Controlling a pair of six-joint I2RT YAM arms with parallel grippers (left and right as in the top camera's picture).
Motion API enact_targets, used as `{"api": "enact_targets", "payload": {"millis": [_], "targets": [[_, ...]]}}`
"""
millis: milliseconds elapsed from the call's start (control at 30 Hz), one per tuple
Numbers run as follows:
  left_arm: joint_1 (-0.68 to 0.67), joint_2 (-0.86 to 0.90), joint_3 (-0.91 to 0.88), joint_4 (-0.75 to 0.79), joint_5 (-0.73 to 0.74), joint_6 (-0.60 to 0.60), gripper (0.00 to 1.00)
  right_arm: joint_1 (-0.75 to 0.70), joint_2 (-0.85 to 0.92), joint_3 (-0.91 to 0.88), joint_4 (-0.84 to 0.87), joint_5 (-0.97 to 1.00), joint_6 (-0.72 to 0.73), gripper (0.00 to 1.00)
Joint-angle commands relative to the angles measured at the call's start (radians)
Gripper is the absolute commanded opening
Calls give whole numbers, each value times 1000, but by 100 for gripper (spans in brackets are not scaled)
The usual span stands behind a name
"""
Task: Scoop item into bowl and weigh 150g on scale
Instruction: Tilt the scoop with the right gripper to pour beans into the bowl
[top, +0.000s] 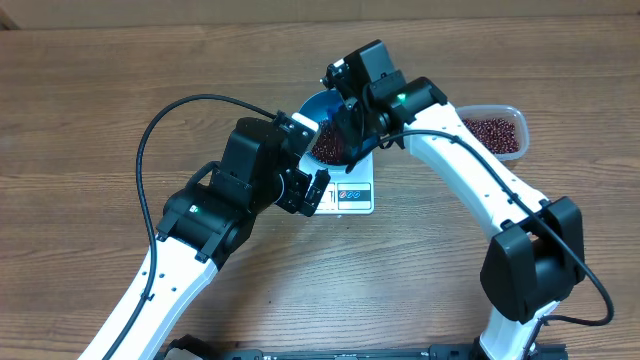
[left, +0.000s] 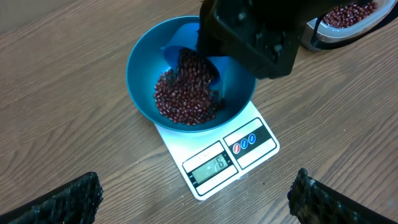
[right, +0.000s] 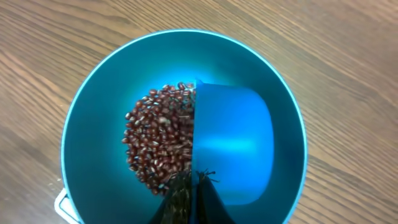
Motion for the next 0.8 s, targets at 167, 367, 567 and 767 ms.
{"api": "enact_targets", "payload": {"millis": [167,367,567,767], "targets": [[4,1,-5,4,15,-14,100,23,-73,36,10,91,-27,4],[4,1,-5,3,14,-14,100,23,-102,36,10,91,-27,4],[4,1,-5,3,14,-14,100,23,-125,36,8,91,-31,4],[4,1,-5,3,14,-14,100,24,-148,37,2,91,-34,4]]}}
